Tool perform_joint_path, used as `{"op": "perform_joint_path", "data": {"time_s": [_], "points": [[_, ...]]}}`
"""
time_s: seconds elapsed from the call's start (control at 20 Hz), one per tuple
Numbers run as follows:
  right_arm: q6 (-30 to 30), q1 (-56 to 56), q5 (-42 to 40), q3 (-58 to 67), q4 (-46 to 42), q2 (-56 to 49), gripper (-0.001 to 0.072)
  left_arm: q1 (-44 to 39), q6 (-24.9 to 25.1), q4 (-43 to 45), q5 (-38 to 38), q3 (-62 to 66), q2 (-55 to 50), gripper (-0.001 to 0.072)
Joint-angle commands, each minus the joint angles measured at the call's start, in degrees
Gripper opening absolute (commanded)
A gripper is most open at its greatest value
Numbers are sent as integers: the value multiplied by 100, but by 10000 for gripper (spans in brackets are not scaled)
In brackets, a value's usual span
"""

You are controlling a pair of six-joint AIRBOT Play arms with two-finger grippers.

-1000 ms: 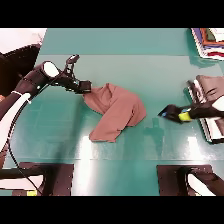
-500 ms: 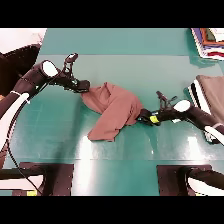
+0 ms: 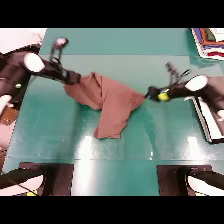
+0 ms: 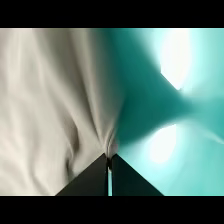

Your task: Fold the shirts.

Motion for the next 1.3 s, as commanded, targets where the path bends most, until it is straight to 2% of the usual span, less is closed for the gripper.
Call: {"op": "perform_joint_path", "data": {"time_s": [0.0,0.15,0.35,0.6,0.8,0.95,1.1,1.25], "points": [[44,-612,826,1093,-960,885,12,2,13,317,72,492,1016,23],[-44,-879,1296,2028,-1128,1598,11,2,13,232,44,970,1928,23],[-44,-911,1412,2927,-1373,2398,11,2,11,160,35,1567,3003,23],[-37,-911,1611,3980,-1939,2719,10,2,11,24,-129,2092,3650,23],[-37,-911,2260,5010,-2111,2129,10,2,9,-293,-979,2181,3552,23],[-33,-909,2811,5659,-2096,1182,10,2,9,-385,-2000,1993,3154,23],[87,-909,3123,5300,-2048,208,10,2,11,-402,-2542,1154,2601,23],[57,-898,3235,4280,-1729,-662,10,2,59,-385,-2210,-264,2035,24]]}}
